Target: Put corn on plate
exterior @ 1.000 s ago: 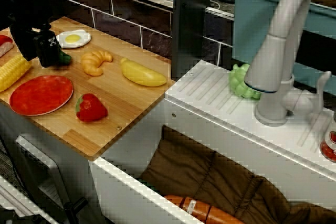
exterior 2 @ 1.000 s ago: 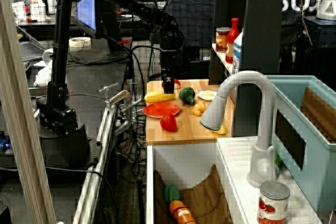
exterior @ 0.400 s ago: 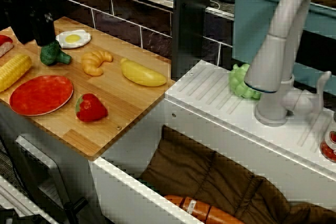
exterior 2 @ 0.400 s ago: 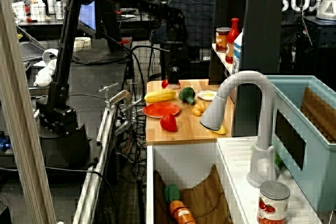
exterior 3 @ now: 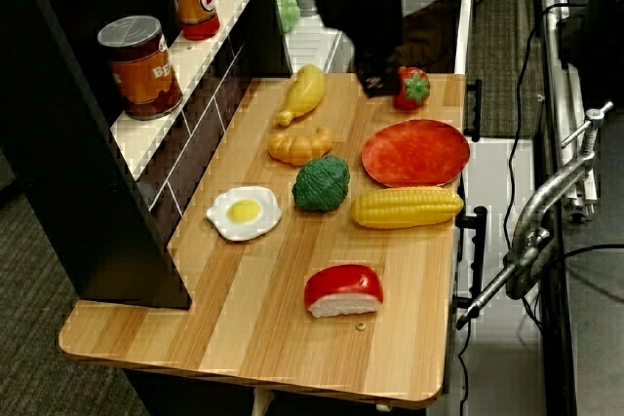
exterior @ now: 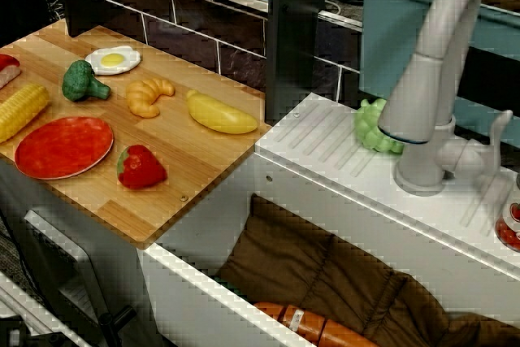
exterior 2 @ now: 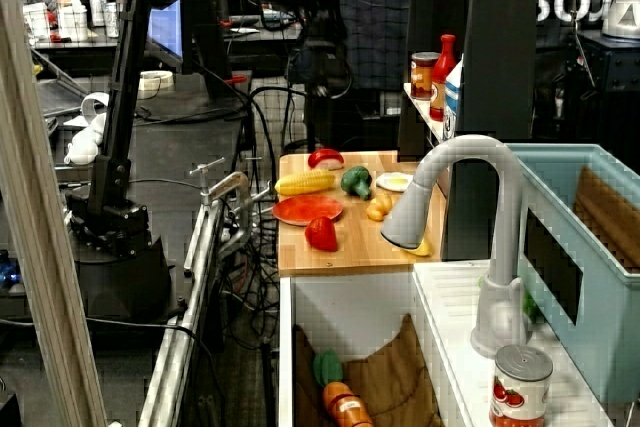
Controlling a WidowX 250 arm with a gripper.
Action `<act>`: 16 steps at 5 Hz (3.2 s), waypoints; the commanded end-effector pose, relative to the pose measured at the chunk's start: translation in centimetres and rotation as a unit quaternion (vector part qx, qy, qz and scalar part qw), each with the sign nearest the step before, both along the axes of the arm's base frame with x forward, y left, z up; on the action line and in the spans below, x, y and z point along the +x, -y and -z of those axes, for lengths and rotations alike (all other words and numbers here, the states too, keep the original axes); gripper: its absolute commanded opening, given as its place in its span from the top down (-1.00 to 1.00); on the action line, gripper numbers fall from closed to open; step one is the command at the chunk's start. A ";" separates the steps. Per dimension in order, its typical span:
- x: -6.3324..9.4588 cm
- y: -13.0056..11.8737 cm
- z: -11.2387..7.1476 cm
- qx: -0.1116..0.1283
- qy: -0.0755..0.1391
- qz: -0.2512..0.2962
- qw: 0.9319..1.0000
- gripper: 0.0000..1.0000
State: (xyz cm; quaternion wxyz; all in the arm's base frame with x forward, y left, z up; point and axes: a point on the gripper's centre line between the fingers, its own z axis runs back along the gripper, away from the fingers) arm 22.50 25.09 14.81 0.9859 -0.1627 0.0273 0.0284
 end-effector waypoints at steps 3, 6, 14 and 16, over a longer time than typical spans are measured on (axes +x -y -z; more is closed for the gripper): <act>-3.7 -2.8 6.8 0.189 0.120 -0.139 0.965 -1.00; -4.5 -2.1 8.5 0.154 0.135 -0.145 0.968 -1.00; -0.5 -3.4 9.8 0.108 0.104 -0.106 0.983 1.00; 2.1 -2.3 2.3 -0.037 0.096 -0.111 0.988 1.00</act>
